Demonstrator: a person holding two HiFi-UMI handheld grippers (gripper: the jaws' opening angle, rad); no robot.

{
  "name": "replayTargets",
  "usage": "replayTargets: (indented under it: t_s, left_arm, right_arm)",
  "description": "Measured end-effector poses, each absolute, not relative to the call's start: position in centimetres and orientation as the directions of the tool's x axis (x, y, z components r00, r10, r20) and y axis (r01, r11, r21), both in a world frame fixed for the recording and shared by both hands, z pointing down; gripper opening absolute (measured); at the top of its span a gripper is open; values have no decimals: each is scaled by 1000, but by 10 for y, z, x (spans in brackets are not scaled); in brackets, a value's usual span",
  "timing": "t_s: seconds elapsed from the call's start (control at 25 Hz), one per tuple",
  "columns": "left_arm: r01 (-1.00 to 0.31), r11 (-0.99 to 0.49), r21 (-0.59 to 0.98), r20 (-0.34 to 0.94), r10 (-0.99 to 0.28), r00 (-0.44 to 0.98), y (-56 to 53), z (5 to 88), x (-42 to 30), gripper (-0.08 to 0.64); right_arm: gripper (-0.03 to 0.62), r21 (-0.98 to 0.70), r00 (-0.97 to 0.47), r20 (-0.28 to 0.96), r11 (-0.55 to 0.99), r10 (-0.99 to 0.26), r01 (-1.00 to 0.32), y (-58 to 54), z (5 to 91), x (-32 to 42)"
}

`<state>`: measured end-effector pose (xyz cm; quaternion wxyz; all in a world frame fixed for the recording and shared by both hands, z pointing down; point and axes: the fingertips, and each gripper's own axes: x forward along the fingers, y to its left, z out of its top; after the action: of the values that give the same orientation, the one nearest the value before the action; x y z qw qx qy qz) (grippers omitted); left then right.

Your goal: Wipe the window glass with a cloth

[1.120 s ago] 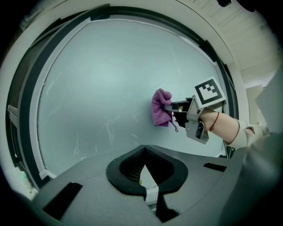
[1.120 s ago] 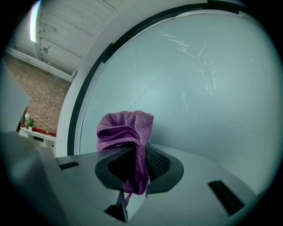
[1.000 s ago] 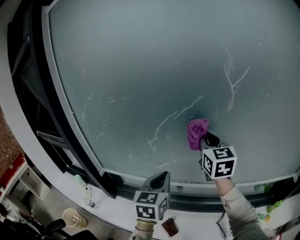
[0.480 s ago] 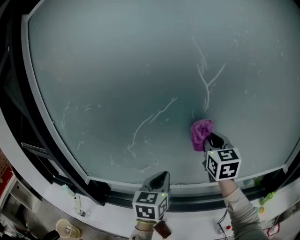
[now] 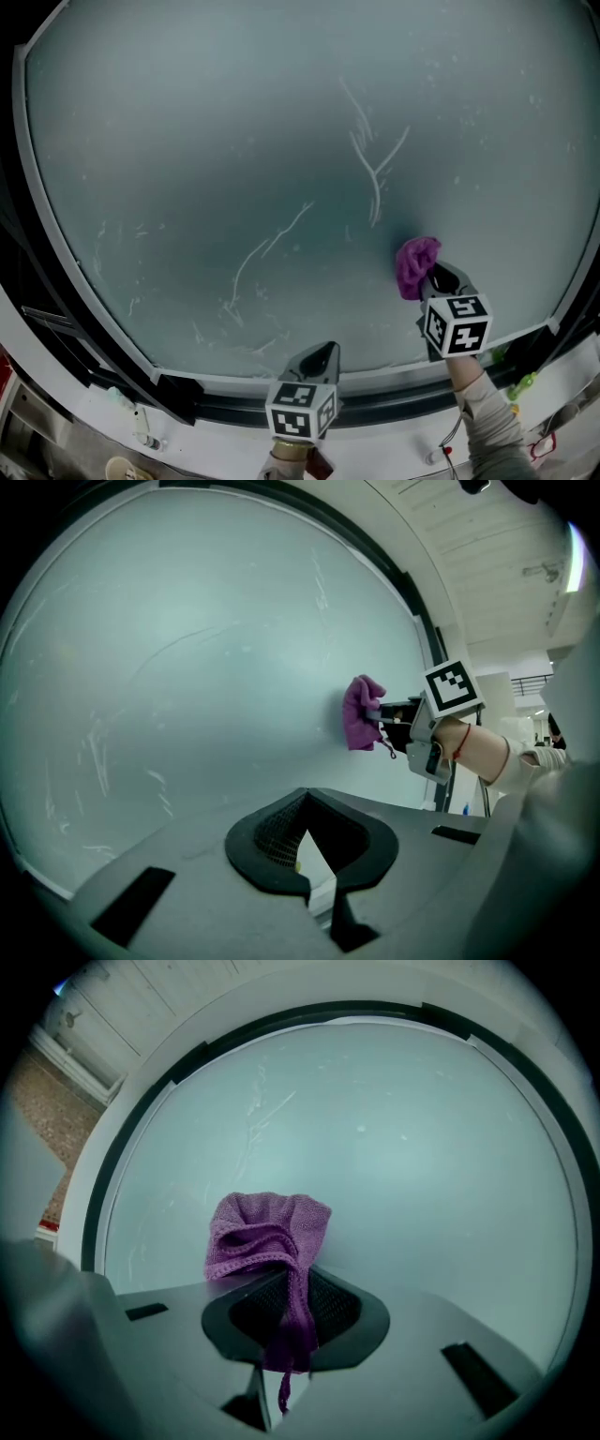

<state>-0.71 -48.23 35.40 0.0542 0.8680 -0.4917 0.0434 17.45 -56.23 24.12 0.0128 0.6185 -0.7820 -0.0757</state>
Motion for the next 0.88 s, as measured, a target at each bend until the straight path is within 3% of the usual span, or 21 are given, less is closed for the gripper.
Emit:
replayTargets:
  t_s: [0.44, 0.88]
  left_arm:
    - [-832, -554, 39, 125, -823, 554, -490, 350, 15, 5]
    - [-831, -556, 33, 123, -823, 555, -489, 348, 14, 5]
  right_arm:
    - [49, 120, -122, -67, 114, -990, -986, -561, 244, 230]
    - [49, 113, -113, -64, 105, -992, -988, -558, 246, 232]
